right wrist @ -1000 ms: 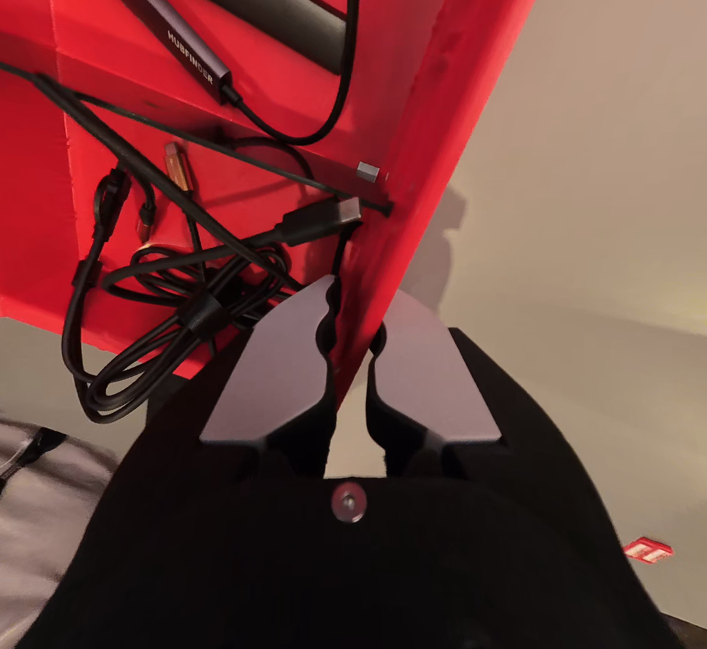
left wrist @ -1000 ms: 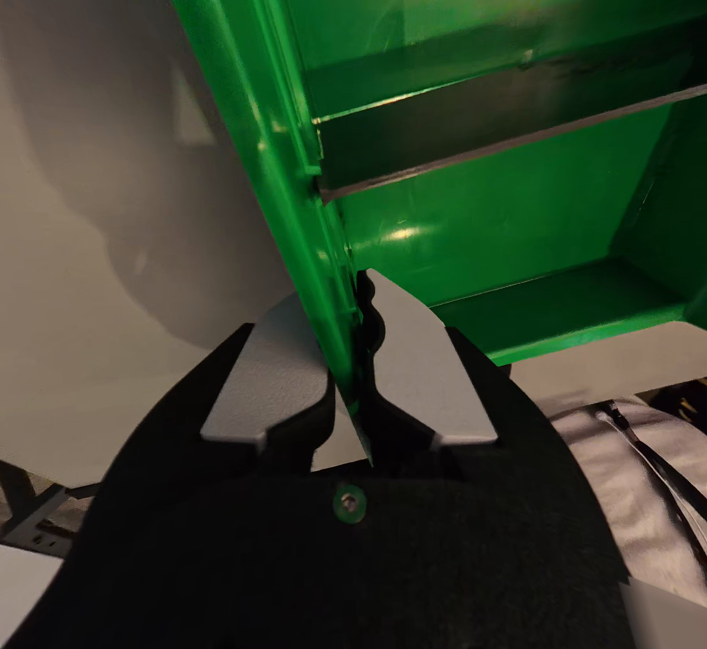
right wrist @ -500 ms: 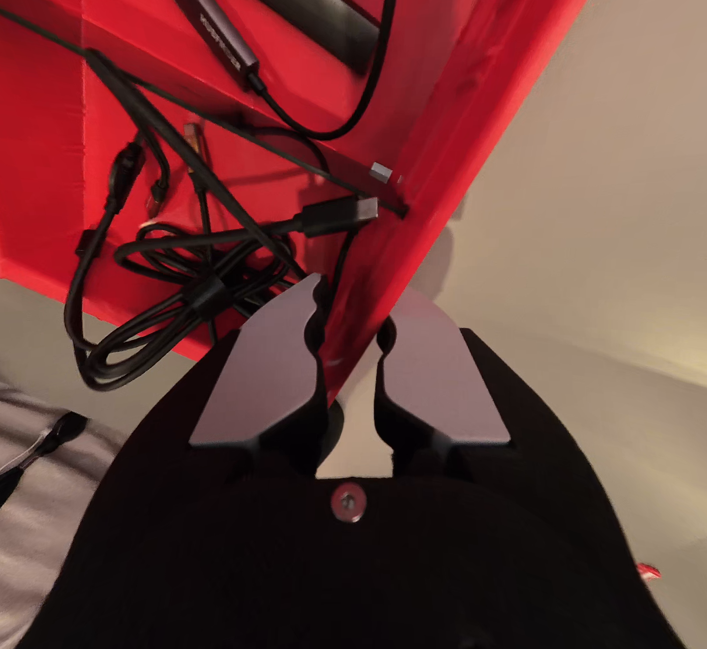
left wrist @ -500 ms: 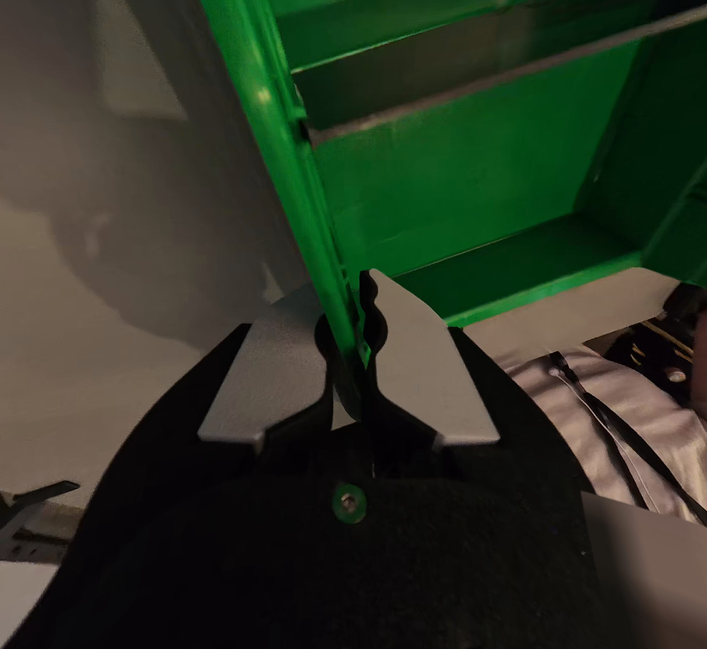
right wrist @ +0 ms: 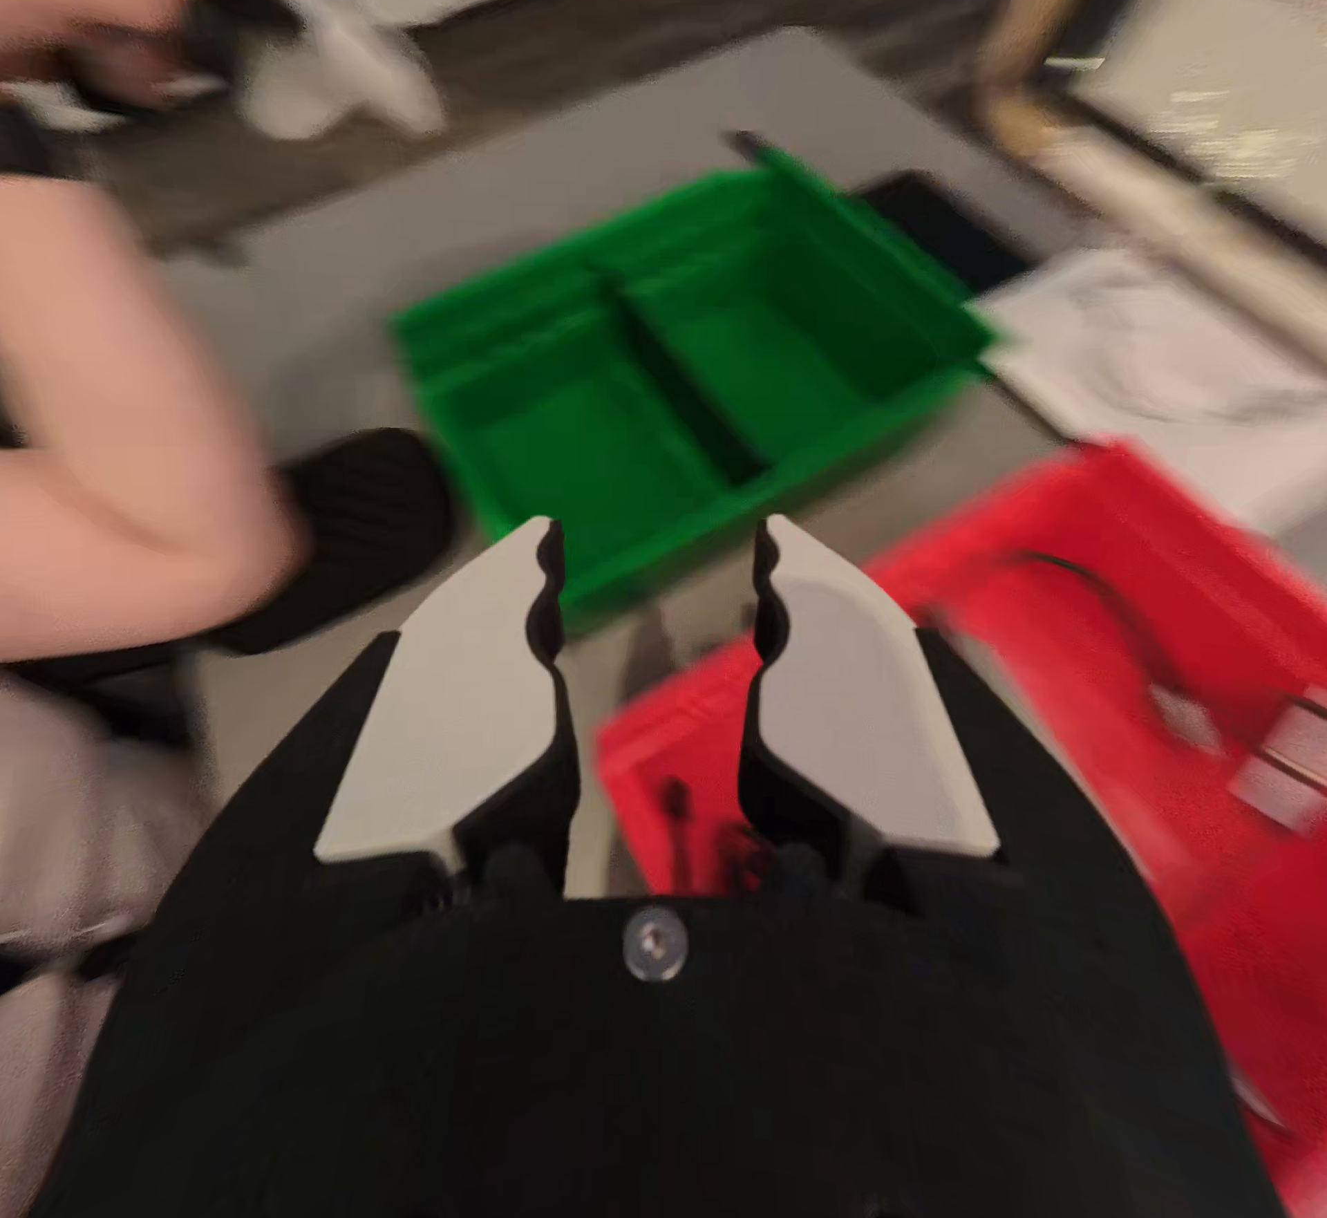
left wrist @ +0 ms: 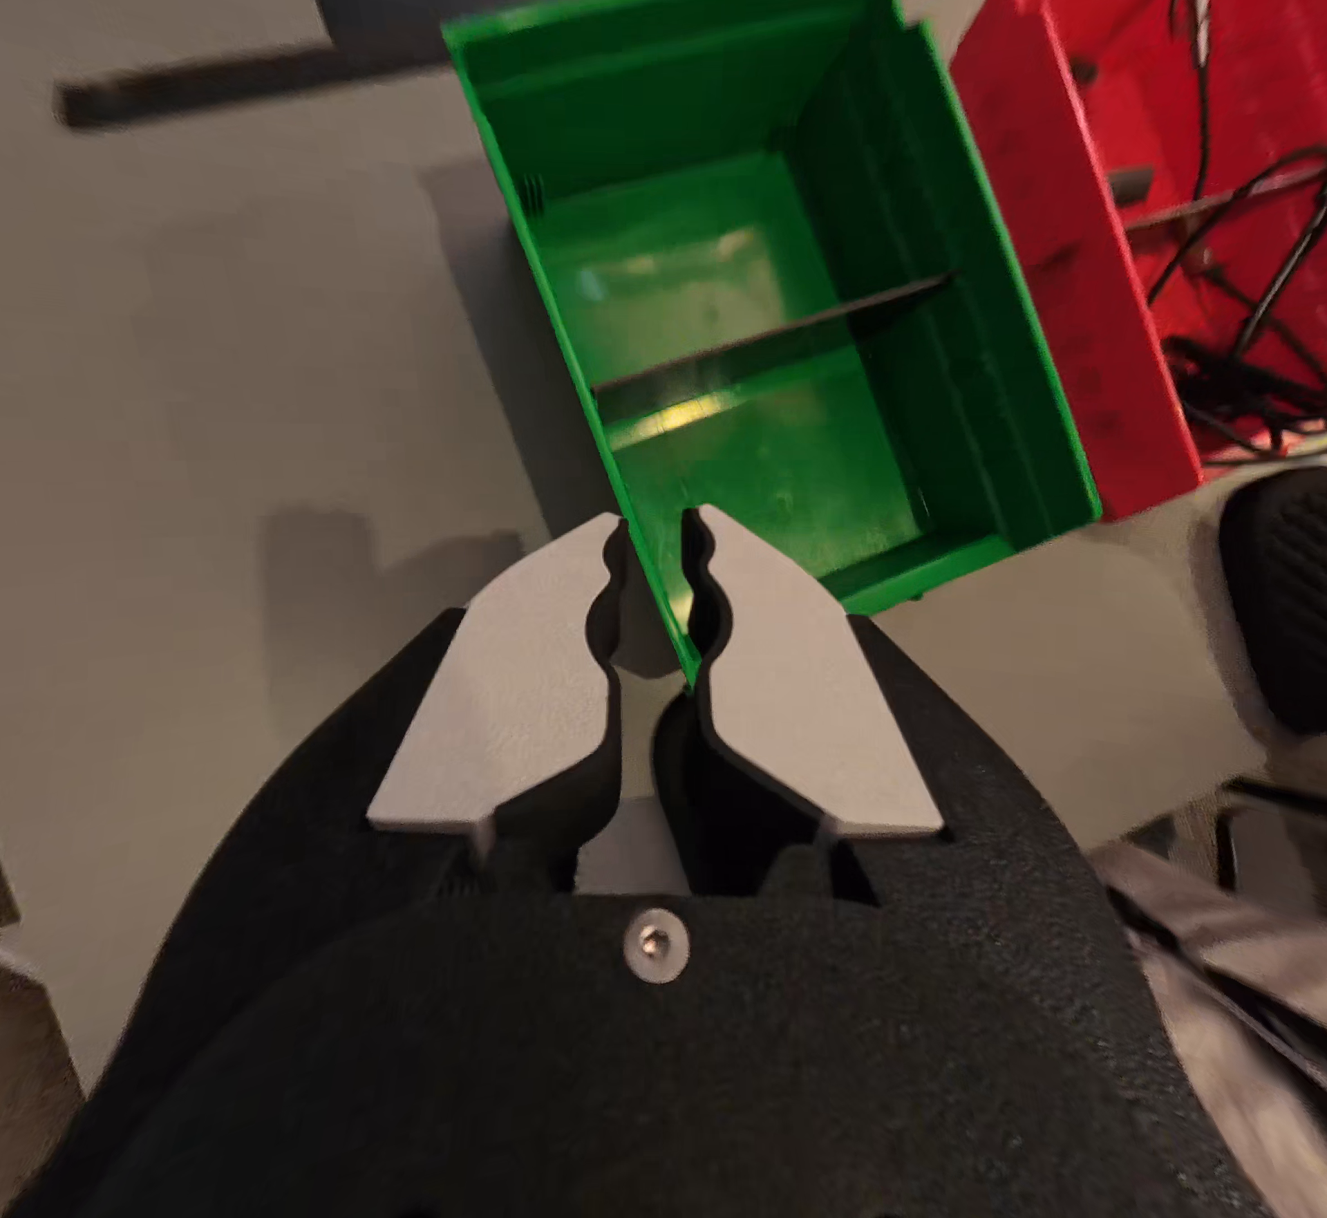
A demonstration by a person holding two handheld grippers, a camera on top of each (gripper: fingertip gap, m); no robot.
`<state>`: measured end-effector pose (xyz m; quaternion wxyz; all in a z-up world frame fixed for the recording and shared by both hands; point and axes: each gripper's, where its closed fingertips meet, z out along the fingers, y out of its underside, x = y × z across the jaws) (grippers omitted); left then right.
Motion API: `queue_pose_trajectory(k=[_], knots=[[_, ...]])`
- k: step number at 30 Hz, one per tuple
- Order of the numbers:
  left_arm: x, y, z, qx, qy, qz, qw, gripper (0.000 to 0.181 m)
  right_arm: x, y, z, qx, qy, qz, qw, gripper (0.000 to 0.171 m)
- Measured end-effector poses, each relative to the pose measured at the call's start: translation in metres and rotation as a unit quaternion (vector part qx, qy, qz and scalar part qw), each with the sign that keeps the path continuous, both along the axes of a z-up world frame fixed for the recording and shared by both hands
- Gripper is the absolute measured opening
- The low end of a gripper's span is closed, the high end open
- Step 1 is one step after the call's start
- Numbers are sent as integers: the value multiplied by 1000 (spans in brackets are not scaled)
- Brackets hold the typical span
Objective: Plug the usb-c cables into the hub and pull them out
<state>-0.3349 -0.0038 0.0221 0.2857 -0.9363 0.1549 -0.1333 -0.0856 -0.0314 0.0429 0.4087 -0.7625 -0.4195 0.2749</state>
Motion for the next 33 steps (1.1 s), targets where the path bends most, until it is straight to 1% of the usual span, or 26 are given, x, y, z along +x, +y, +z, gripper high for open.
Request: queue_pose_trajectory(k=[1,2,3,5,6,9,12,14,17,18,19,22,23,24,26,30,33], knots=[[-3,2,9,21,-6,15,1000,11,-24,-8,-10,-45,7,28,999,51],[-3,4,19,44,-18,25,999,11,-39,-2,-23,-73,-8,9,997,51],[-2,7,31,74,-31,29,996,11,-45,13,-39,-75,-45,-35,996,51],[2,12,57,139,-58,27,988,14,-48,42,-62,-51,-127,-113,984,50],[3,14,69,172,-68,27,982,20,-48,53,-68,-48,-149,-147,977,49],[5,16,100,255,-92,25,962,21,-53,77,-85,-77,-169,-216,959,50],[3,18,131,344,-108,34,932,19,-53,84,-108,-134,-184,-259,939,53],[-3,18,152,406,-113,54,905,18,-54,85,-121,-158,-190,-277,929,52],[-1,12,171,485,-135,62,862,21,-55,83,-139,-188,-214,-287,915,53],[0,12,174,497,-136,63,855,21,-52,83,-144,-186,-232,-294,908,53],[0,14,173,497,-132,67,855,22,-50,81,-150,-193,-246,-295,903,53],[1,23,165,479,-117,76,867,34,-46,71,-174,-240,-265,-297,886,56],[1,26,163,477,-114,77,868,34,-42,73,-179,-239,-269,-306,881,53],[1,29,161,477,-111,80,868,34,-44,71,-182,-256,-254,-303,882,45],[-2,33,160,480,-106,86,867,34,-51,69,-183,-295,-223,-284,885,37],[-3,35,159,479,-106,89,867,33,-58,67,-184,-337,-217,-252,881,22],[2,33,159,475,-113,80,869,29,-60,64,-184,-352,-227,-245,875,18]])
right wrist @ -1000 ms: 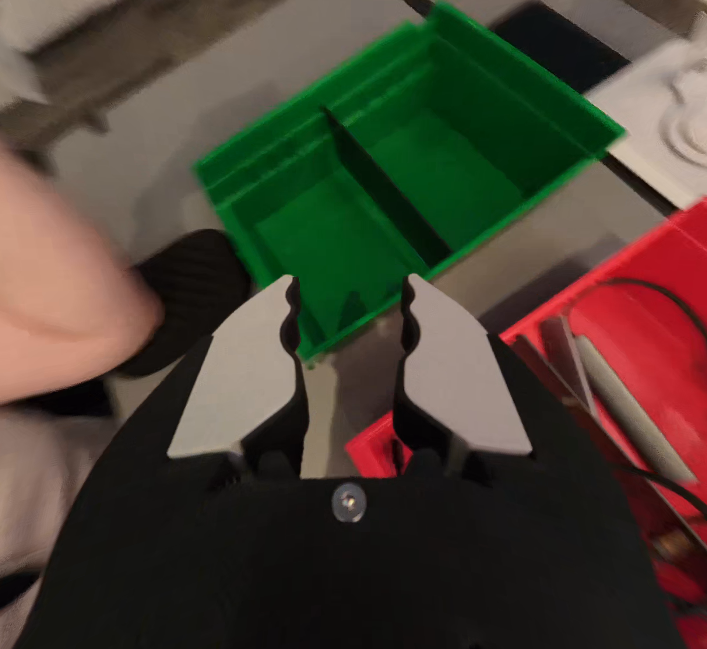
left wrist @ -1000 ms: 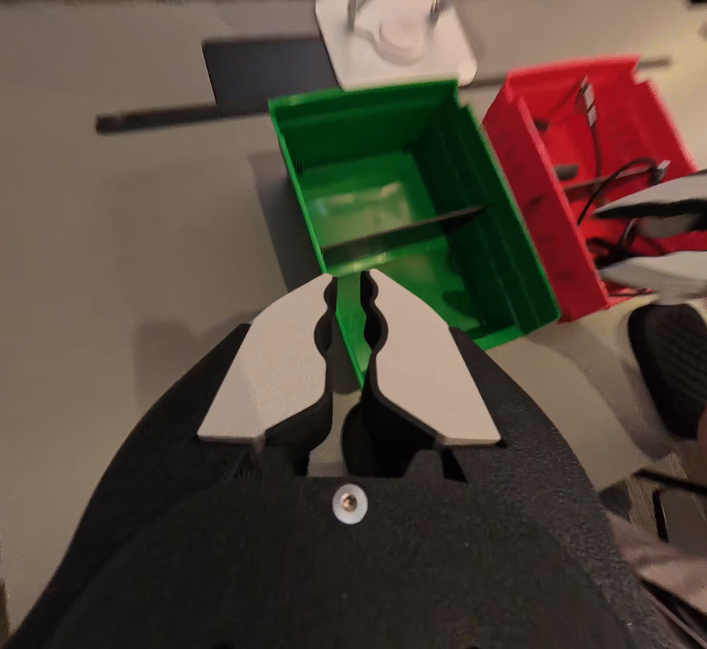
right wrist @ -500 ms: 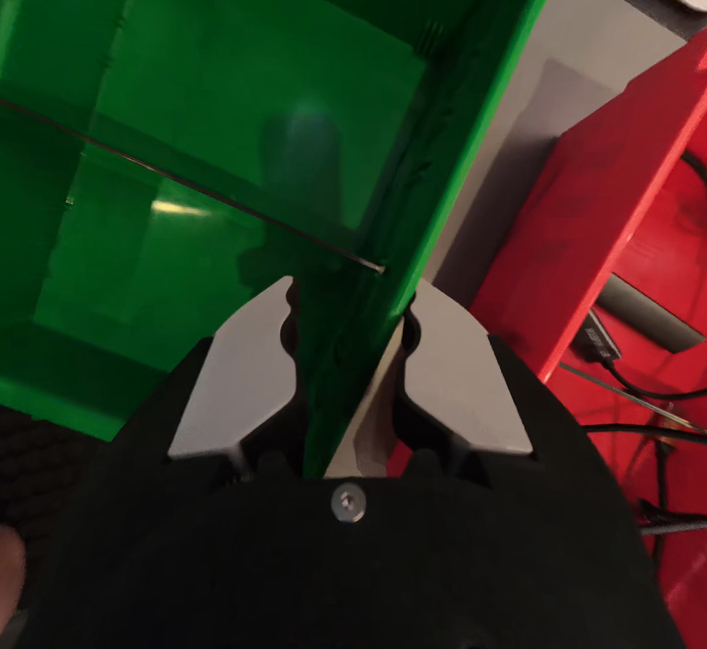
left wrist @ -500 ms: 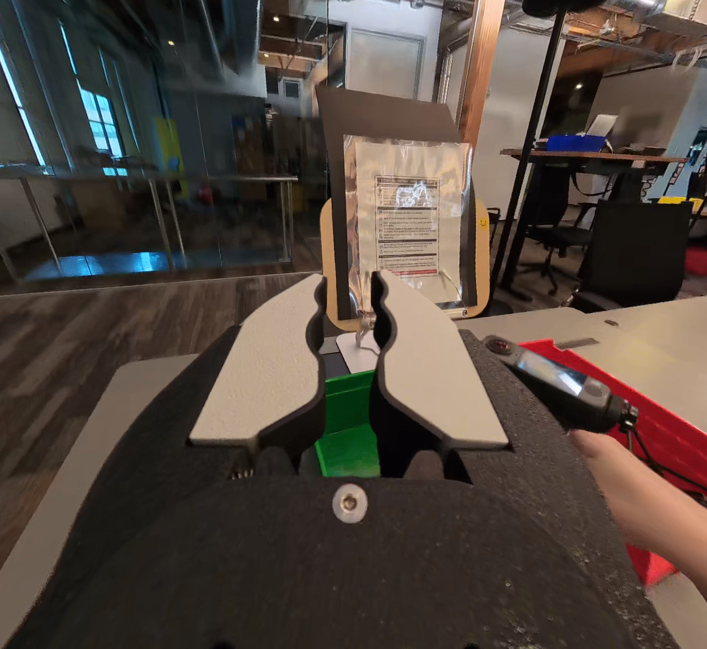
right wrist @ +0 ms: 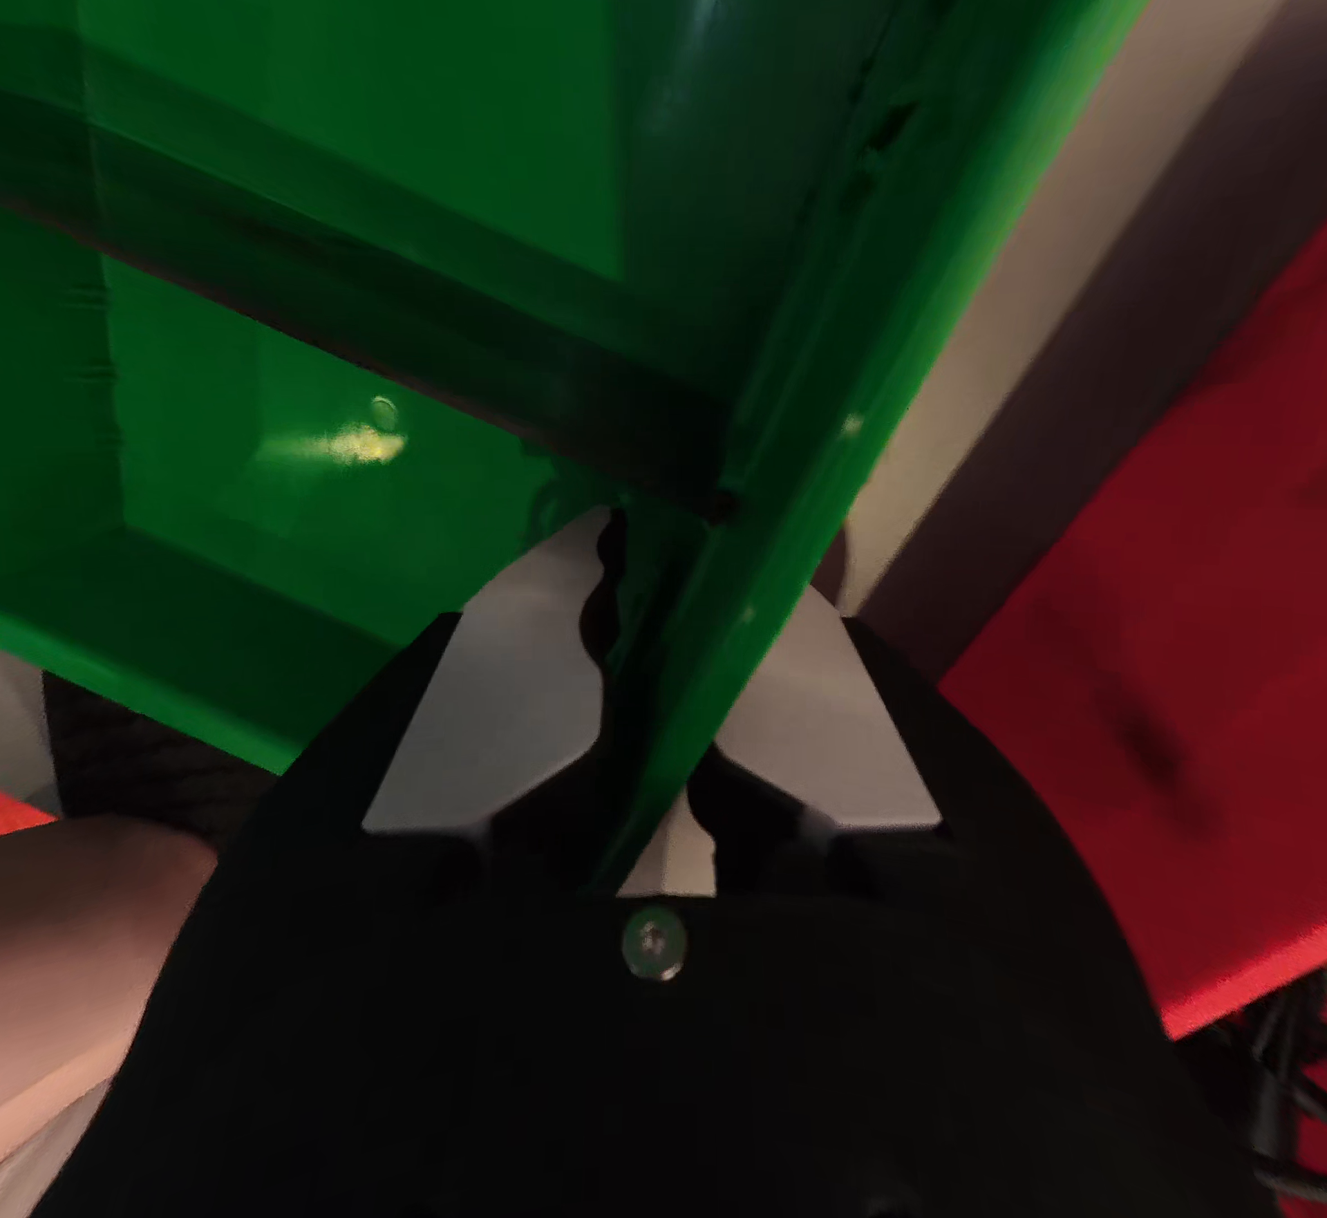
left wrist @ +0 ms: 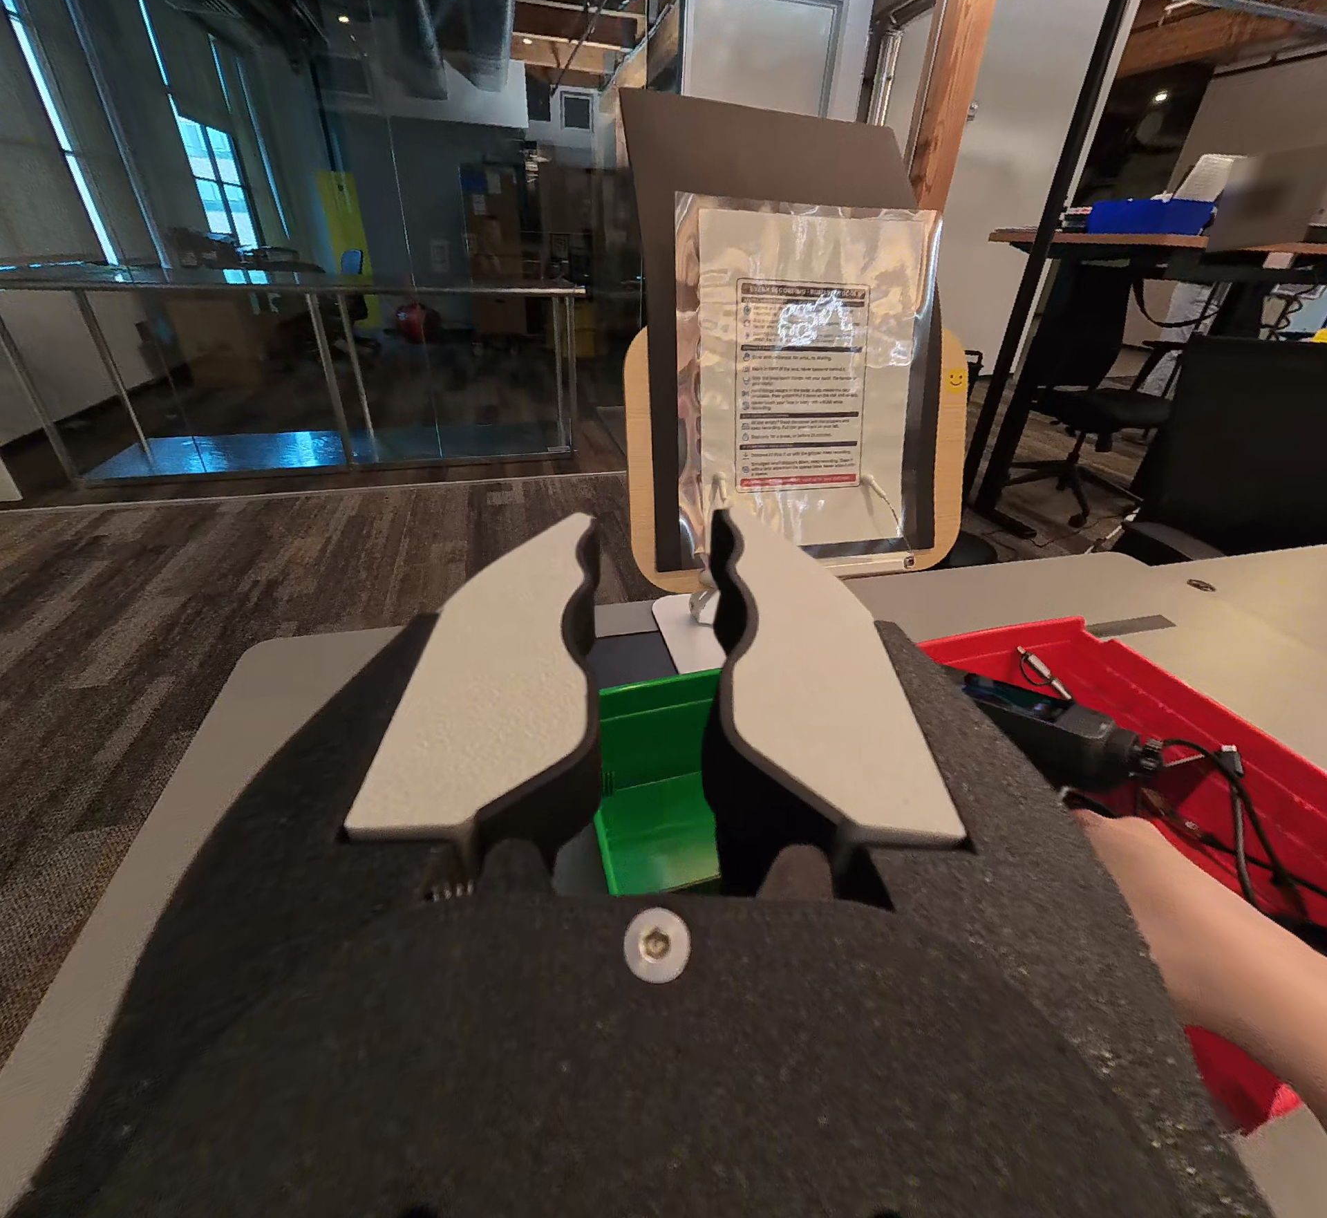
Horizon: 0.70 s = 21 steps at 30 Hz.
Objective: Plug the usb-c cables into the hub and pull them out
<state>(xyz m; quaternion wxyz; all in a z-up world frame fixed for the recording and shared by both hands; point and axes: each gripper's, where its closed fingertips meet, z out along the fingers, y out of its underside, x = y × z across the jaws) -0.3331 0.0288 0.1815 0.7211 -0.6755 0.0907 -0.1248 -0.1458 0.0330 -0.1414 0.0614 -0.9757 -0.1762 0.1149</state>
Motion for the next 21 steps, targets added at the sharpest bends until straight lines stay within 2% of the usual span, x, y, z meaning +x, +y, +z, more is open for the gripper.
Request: queue_pose_trajectory(k=[9,14,18,21], knots=[[0,-15,9,16,0,5,1000,28,-17,13,1,-2,3,44,999,14],[6,-30,13,15,-19,-35,999,28,-34,20,10,-14,56,54,997,12],[-2,-41,20,30,-19,-18,999,28,-40,26,35,-5,85,65,994,12],[-3,-50,25,40,-25,-21,999,29,-33,31,69,10,80,84,993,12]])
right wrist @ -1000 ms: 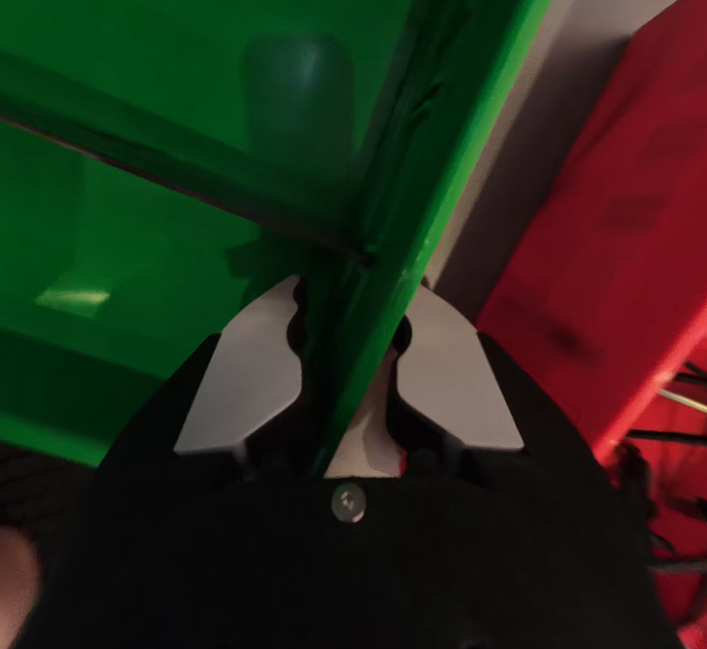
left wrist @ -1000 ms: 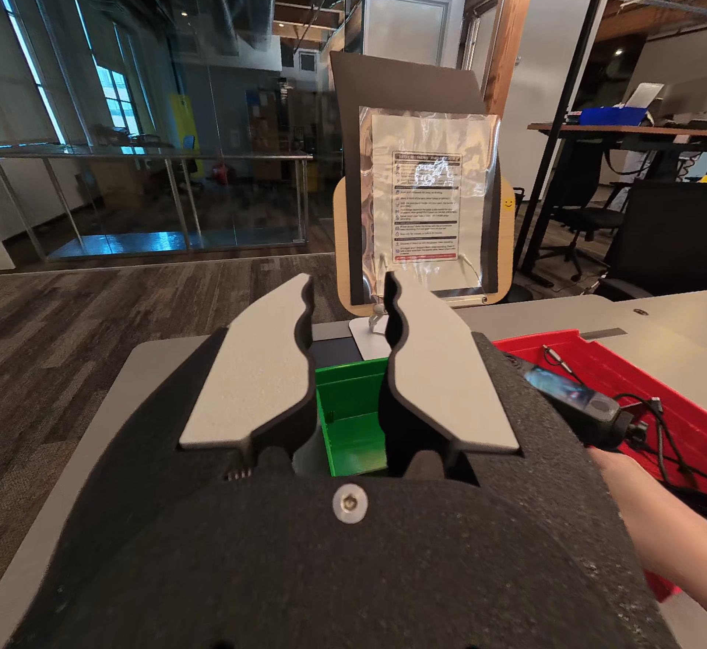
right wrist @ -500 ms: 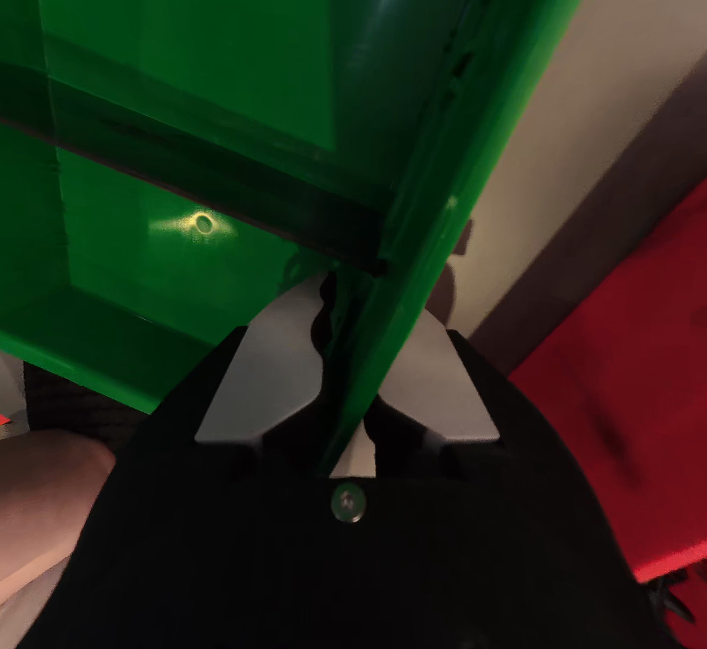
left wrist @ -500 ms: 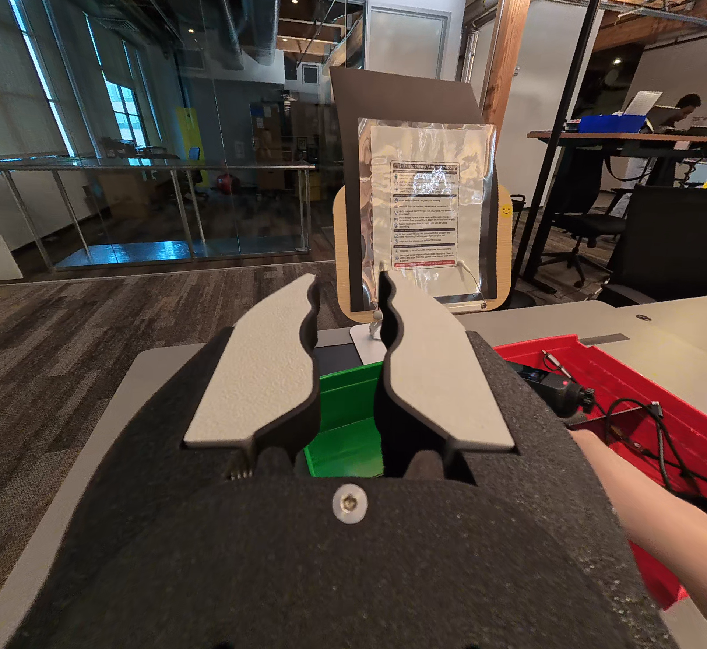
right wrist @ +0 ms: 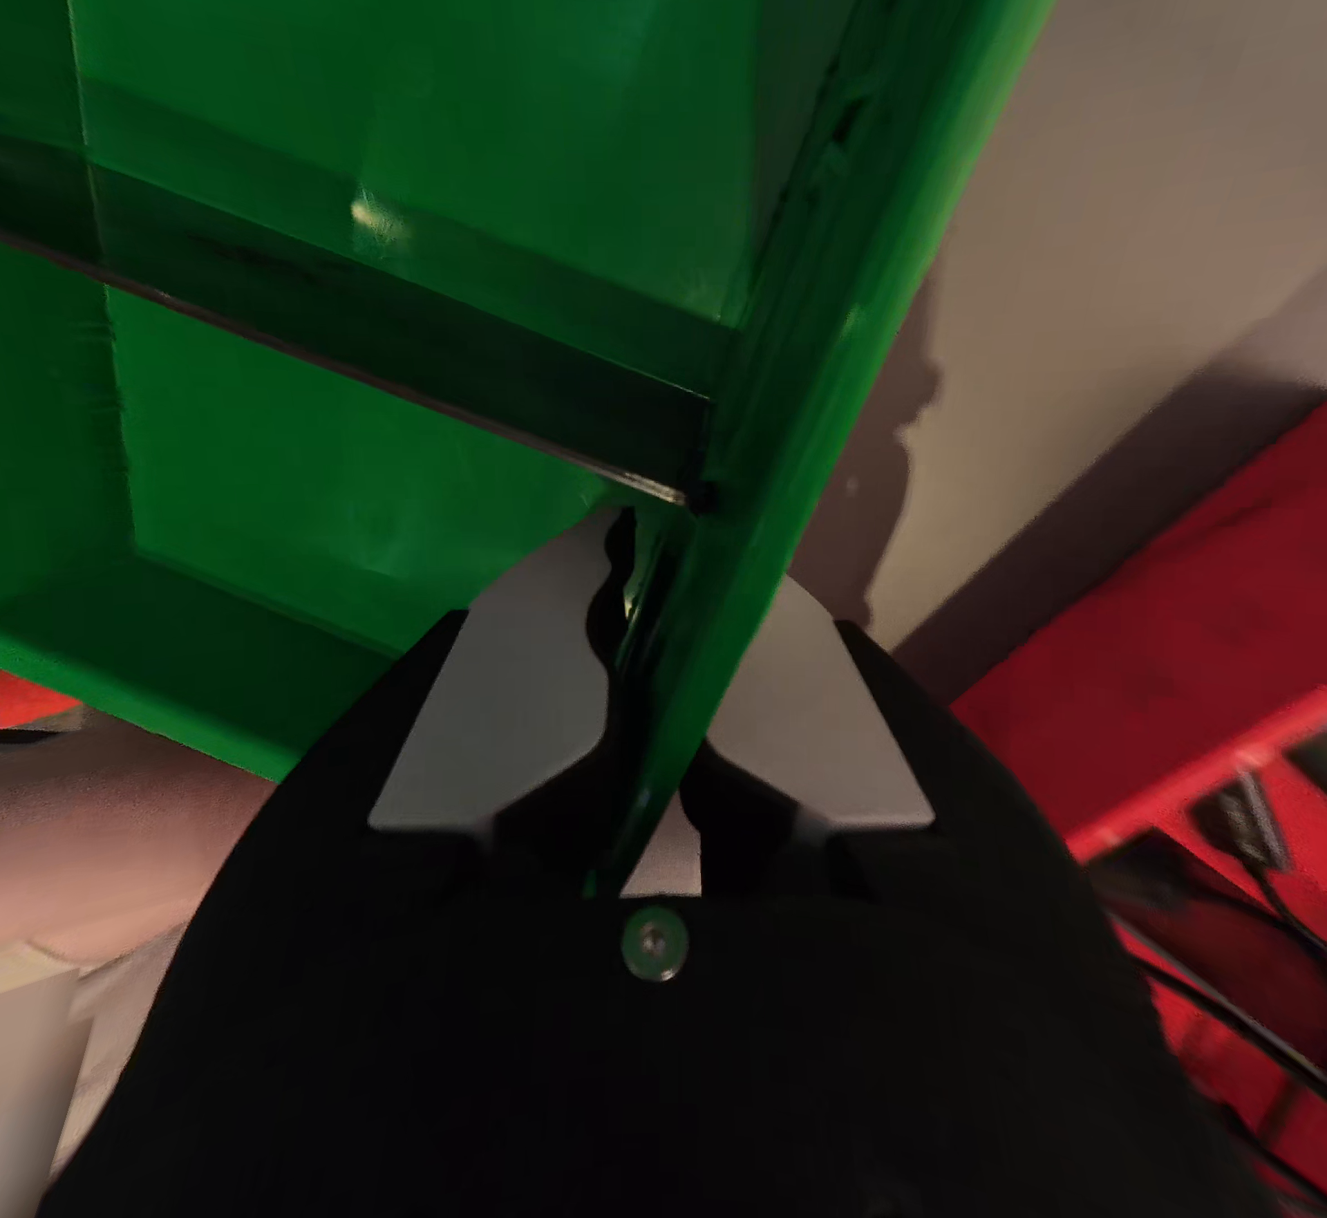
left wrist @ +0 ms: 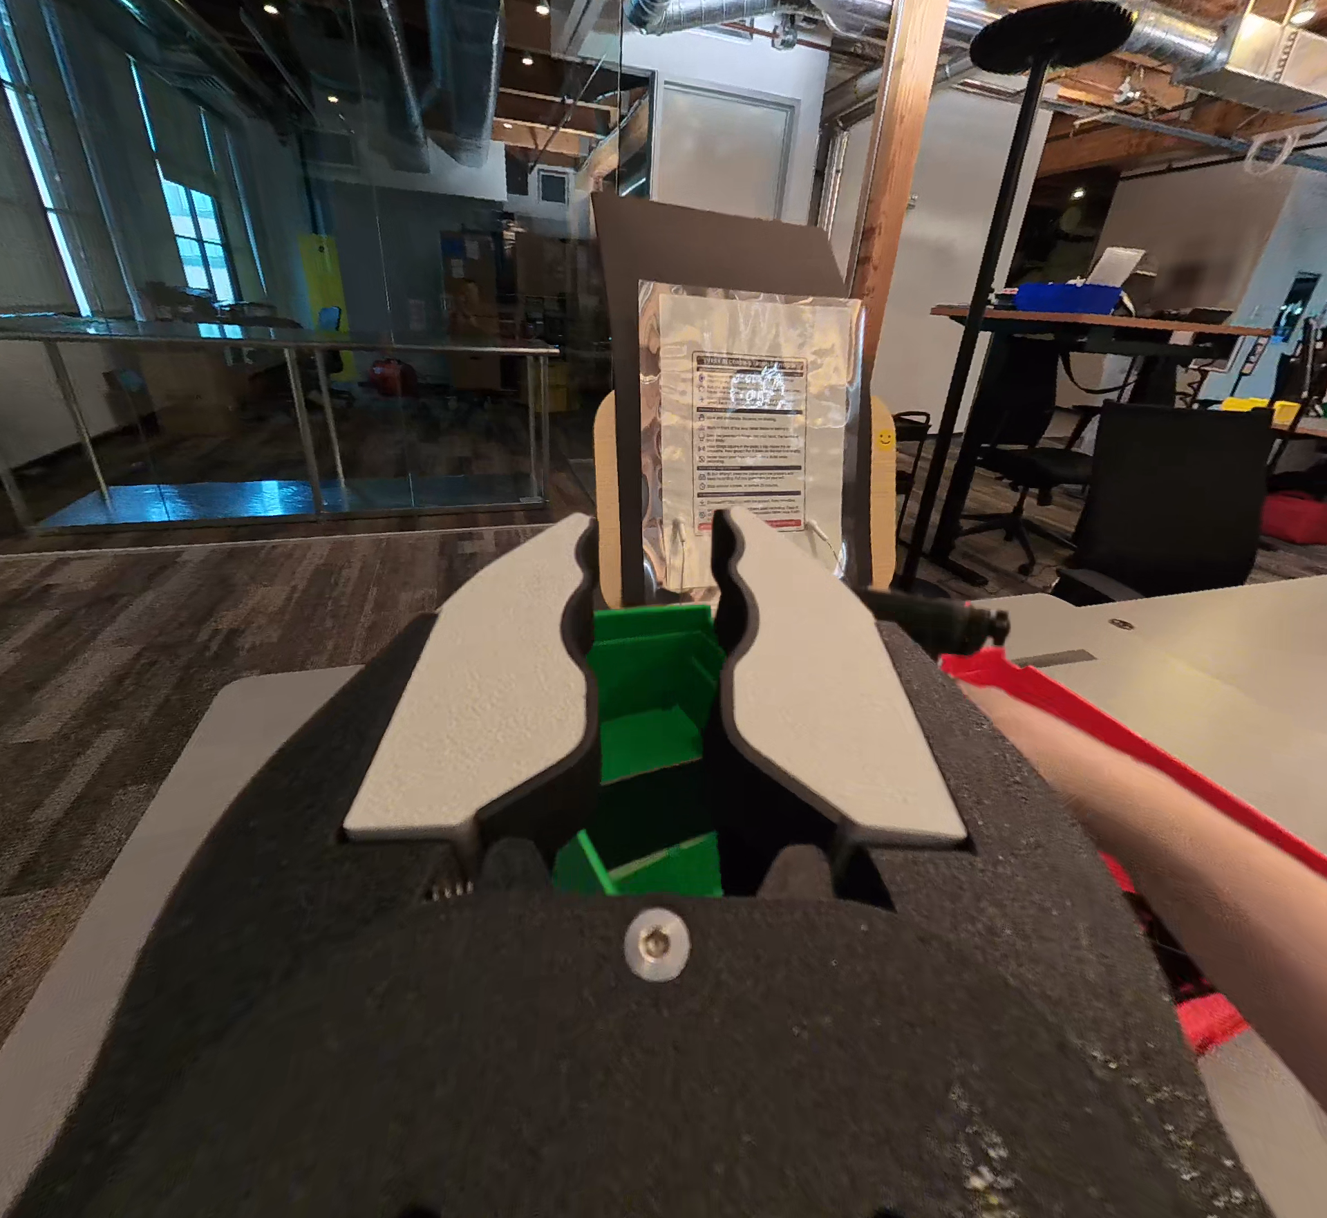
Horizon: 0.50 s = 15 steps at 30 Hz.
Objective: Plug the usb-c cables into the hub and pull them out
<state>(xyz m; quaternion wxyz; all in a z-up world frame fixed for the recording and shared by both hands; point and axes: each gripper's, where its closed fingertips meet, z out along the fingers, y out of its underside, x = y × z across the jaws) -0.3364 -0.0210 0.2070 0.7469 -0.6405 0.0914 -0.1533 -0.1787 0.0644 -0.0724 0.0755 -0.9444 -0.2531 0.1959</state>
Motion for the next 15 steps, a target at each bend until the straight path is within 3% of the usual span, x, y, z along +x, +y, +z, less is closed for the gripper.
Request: queue_pose_trajectory(k=[4,9,12,15], knots=[[3,-12,4,7,1,-12,1000,32,34,7,55,37,-18,3,999,12],[8,-23,3,-1,4,-37,999,36,121,7,118,91,-61,-38,993,12],[16,-23,-5,-23,12,-65,998,40,185,-1,140,91,-72,-75,990,12],[31,-20,-14,-56,18,-93,994,58,254,-14,148,84,-66,-124,987,11]])
